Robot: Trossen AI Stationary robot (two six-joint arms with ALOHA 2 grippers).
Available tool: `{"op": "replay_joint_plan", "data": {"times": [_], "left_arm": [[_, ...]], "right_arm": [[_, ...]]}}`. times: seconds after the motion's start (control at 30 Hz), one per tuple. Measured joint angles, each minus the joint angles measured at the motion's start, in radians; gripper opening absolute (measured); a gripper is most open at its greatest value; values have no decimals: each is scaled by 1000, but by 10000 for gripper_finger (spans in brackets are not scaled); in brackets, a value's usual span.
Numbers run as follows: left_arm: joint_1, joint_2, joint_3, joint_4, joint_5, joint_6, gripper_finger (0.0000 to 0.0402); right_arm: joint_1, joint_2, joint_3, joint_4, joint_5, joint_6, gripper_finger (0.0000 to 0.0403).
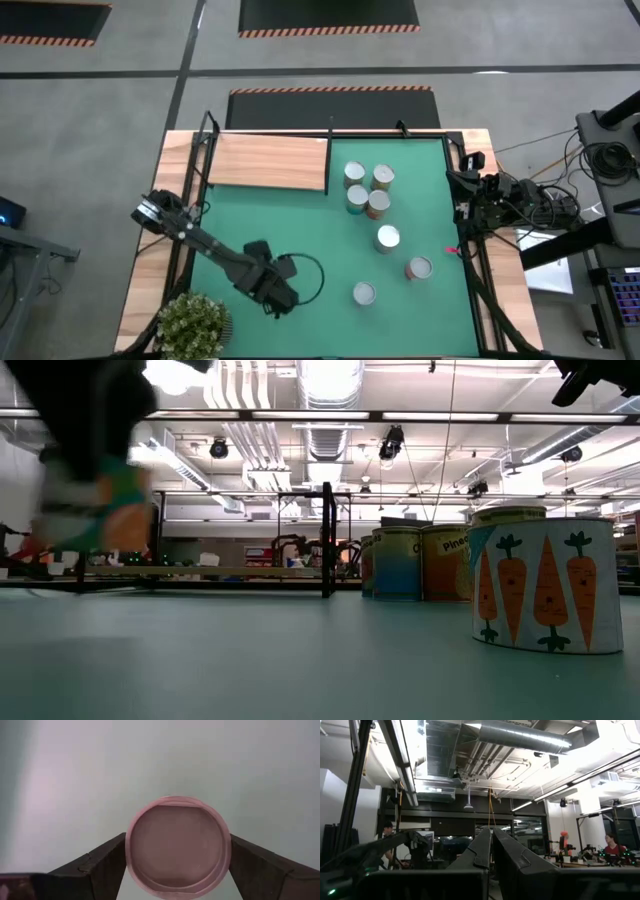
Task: Pick and place cans onto a shelf
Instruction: Put the small canned oranges on the shelf
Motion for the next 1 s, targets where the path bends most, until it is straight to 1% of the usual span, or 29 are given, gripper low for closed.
{"op": "replay_joint_plan", "data": {"times": [0.1, 0.2, 0.3, 0.37, 0.53, 0.67, 0.9, 1.0], "left_arm": [[67, -14, 65, -101, -92, 39, 288], [145, -49, 94, -133, -163, 75, 288], [232, -100, 83, -133, -219, 107, 288], [297, -144, 52, -134, -248, 112, 288], [485, -261, -73, -125, -248, 83, 288], [636, -343, -166, -84, -239, 34, 288], [859, -461, -350, 73, -177, 111, 288], [942, -505, -424, 133, -130, 137, 288]], "right_arm": [[0, 0, 0, -2, 0, 0, 9], [0, 0, 0, -7, 0, 0, 9], [0, 0, 0, -7, 0, 0, 9], [0, 0, 0, -10, 0, 0, 9], [0, 0, 0, -10, 0, -1, 9], [0, 0, 0, -9, 0, -11, 9], [0, 0, 0, -9, 0, -10, 9], [0, 0, 0, -10, 0, -9, 9]]}}
